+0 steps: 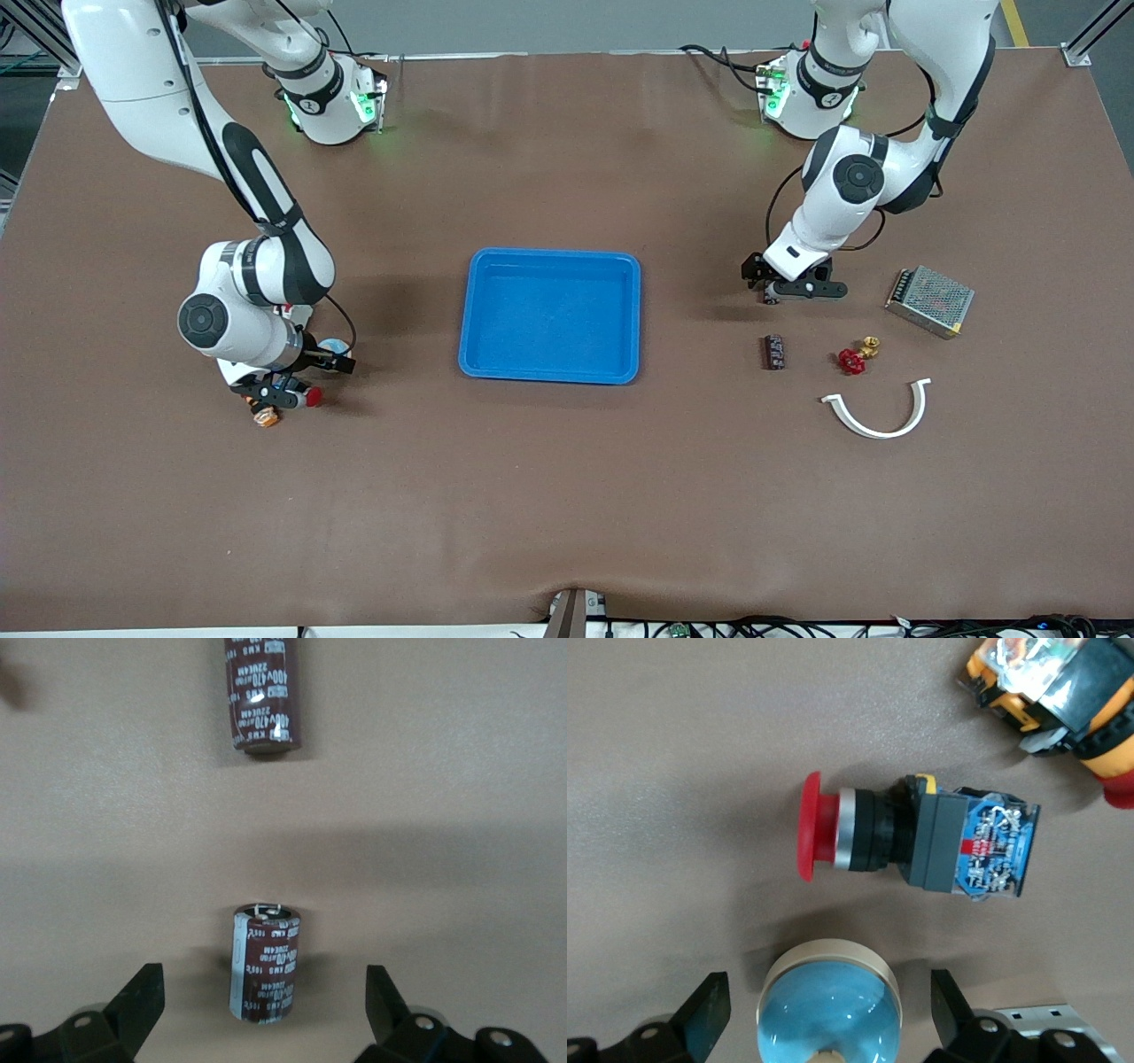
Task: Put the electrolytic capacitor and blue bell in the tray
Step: 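Grasp the blue bell with the right gripper while the left gripper grasps the capacitor, then carry the bell with the right gripper while the left gripper carries the capacitor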
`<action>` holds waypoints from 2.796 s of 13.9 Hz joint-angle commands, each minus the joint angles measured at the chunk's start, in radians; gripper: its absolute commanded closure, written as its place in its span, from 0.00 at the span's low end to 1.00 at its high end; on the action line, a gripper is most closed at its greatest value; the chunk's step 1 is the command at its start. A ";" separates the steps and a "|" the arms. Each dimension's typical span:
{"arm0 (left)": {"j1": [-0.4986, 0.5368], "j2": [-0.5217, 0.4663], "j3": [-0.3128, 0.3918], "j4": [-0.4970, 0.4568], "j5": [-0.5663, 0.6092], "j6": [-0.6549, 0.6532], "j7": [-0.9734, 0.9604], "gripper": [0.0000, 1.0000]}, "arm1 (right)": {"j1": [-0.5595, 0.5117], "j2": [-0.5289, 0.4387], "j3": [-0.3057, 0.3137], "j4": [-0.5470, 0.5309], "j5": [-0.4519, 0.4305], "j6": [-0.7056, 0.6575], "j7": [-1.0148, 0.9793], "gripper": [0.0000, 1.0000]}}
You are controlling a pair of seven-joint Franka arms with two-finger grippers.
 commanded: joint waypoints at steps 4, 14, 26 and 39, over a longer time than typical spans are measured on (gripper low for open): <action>0.005 0.025 -0.001 0.002 0.025 0.022 -0.004 0.00 | 0.007 -0.008 -0.003 -0.012 -0.007 0.001 -0.001 0.14; 0.018 0.034 0.003 0.016 0.025 0.018 0.006 0.32 | 0.028 -0.034 0.000 0.000 -0.007 -0.031 0.000 0.58; 0.012 0.006 0.002 0.027 0.025 0.011 -0.184 1.00 | 0.255 -0.070 0.001 0.270 0.007 -0.378 0.415 0.58; -0.101 0.020 -0.125 0.393 0.002 -0.493 -1.136 1.00 | 0.539 -0.042 0.003 0.184 0.041 -0.122 0.661 0.61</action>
